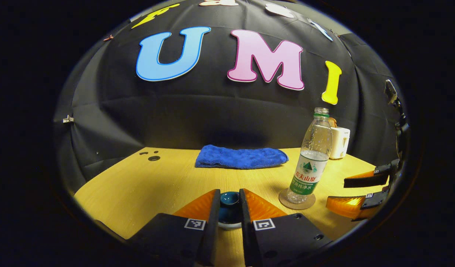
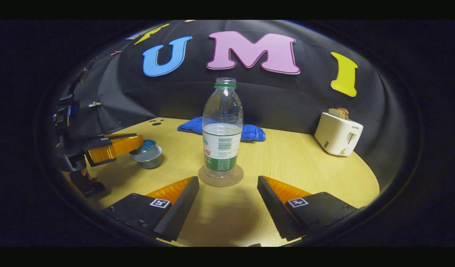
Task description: Open the teacup lid with one hand, grasp the water bottle and pour water into the teacup with the other hand; after pouring, place the water bottle on the coaster and then close the teacup lid.
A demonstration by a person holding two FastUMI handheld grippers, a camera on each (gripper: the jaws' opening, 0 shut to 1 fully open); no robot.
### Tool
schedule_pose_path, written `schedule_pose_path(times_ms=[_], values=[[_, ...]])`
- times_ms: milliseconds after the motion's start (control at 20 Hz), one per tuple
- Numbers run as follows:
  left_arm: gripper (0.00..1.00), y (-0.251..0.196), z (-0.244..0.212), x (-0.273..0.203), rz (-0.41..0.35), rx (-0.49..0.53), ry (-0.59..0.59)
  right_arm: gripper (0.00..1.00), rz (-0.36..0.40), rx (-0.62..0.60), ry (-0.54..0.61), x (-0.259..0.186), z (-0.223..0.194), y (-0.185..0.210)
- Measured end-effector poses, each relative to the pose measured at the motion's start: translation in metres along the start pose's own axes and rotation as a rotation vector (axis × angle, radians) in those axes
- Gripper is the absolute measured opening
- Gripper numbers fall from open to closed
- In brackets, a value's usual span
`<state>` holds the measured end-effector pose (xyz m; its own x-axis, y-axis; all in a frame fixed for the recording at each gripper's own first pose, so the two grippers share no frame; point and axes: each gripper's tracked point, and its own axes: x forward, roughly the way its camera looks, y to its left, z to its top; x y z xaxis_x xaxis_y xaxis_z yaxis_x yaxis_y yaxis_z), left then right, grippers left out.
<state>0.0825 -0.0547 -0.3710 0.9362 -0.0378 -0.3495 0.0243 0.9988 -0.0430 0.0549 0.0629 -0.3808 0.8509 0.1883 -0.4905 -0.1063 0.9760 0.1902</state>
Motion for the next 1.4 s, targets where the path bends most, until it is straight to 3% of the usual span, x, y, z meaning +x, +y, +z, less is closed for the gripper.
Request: schedule_pose_path(times_ms=[400, 550, 600, 650, 750, 800, 950, 1000, 1250, 1300, 1400], values=[[0.31, -0.003, -0.014, 0.006, -0.002, 0.017, 0.038, 0.98, 0.003, 0.017, -0.010, -0.002, 0.004, 0.003], [0.42, -0.004, -0.014, 0.008, 0.001, 0.033, 0.039, 0.98, 0.002, 0.024, -0.013, -0.003, 0.007, 0.004], [0.37, -0.004, -0.014, 0.008, 0.002, 0.035, 0.042, 0.98, 0.001, 0.029, -0.017, -0.004, 0.009, 0.003], [0.43, -0.004, -0.013, 0.007, 0.002, 0.036, 0.040, 0.98, -0.001, 0.030, -0.022, -0.005, 0.011, 0.003], [0.34, -0.004, -0.005, 0.002, -0.001, 0.040, 0.020, 0.95, -0.004, 0.027, -0.034, -0.008, 0.018, 0.003], [0.40, -0.004, 0.004, -0.001, -0.002, 0.042, 0.001, 0.95, -0.001, 0.027, -0.043, -0.010, 0.024, 0.005], [0.39, -0.004, 0.032, -0.014, -0.005, 0.045, -0.037, 0.98, 0.010, 0.023, -0.070, -0.023, 0.046, 0.011], [0.44, -0.004, 0.044, -0.020, -0.003, 0.042, -0.042, 0.98, 0.012, 0.020, -0.082, -0.028, 0.058, 0.014], [0.44, -0.004, 0.116, -0.067, -0.012, 0.040, -0.054, 0.98, 0.040, 0.028, -0.139, -0.072, 0.128, 0.027], [0.39, -0.004, 0.132, -0.080, -0.018, 0.035, -0.055, 0.98, 0.039, 0.021, -0.150, -0.083, 0.144, 0.029], [0.43, -0.003, 0.166, -0.104, -0.028, 0.017, -0.060, 0.98, 0.043, 0.001, -0.180, -0.107, 0.180, 0.033]])
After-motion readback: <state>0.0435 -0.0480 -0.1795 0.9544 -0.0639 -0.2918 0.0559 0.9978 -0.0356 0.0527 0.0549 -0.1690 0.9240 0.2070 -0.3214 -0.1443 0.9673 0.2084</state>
